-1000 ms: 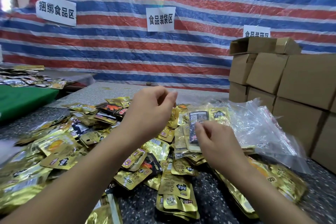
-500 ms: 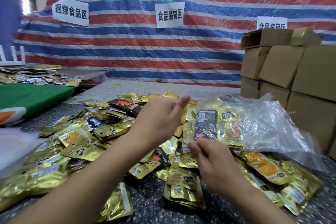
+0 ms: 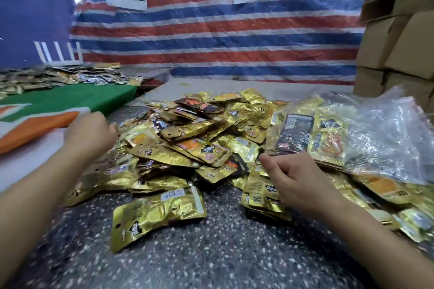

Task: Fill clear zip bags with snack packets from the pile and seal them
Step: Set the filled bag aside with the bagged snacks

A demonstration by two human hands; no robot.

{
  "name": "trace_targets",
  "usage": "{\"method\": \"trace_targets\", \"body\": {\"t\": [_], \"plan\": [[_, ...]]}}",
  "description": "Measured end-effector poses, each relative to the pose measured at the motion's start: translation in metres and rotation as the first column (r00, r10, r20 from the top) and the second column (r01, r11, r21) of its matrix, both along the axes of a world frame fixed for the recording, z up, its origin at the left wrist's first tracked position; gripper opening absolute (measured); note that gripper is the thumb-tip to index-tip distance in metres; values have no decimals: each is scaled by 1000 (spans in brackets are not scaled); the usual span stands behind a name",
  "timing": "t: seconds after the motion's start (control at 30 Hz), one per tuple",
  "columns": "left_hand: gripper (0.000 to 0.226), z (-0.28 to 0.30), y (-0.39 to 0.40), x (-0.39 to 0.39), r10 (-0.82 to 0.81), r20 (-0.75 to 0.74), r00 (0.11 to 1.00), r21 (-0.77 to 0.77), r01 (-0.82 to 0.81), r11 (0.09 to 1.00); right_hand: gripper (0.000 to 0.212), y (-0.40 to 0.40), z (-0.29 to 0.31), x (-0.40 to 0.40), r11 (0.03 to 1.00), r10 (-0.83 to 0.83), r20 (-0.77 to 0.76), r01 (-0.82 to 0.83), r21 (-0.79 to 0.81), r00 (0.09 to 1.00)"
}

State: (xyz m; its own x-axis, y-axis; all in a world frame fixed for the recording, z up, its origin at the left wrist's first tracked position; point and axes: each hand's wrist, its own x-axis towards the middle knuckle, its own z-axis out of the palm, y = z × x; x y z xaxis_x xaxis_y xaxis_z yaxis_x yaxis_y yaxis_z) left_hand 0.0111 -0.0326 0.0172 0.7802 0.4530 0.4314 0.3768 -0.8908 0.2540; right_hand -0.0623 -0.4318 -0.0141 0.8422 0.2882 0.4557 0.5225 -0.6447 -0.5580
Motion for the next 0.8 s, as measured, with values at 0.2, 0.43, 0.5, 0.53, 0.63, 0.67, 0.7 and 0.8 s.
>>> {"method": "trace_targets", "body": {"t": [0.2,0.43,0.5,0.53,0.63,0.67,0.7,0.8], "plan": [[53,-24,44,-6,90,-261,961,-30,-101,994,54,2,3,-3,1000,12,1,-12,20,1000],[23,-28,42,-9,135,-190,973,-10,-139,990,53,1,1,-4,999,36,-16,-35,12,999],[19,-30,40,-8,151,-174,973,-19,-157,987,53,2,1,-4,999,41,-14,-40,10,999],[16,-30,40,-8,160,-161,974,-16,-165,986,52,2,1,-4,999,42,-14,-42,11,999],[14,-32,43,-11,193,-92,977,12,-193,981,51,3,2,-5,999,42,-2,-42,1,999],[16,-32,46,-12,197,-54,979,23,-196,980,51,3,2,-5,999,42,7,-42,-8,999],[19,-30,47,-12,187,-4,982,28,-187,982,52,3,2,-5,999,42,14,-42,-12,999],[23,-14,28,-12,62,176,983,14,-66,998,54,2,2,-5,999,43,21,-43,-2,999]]}}
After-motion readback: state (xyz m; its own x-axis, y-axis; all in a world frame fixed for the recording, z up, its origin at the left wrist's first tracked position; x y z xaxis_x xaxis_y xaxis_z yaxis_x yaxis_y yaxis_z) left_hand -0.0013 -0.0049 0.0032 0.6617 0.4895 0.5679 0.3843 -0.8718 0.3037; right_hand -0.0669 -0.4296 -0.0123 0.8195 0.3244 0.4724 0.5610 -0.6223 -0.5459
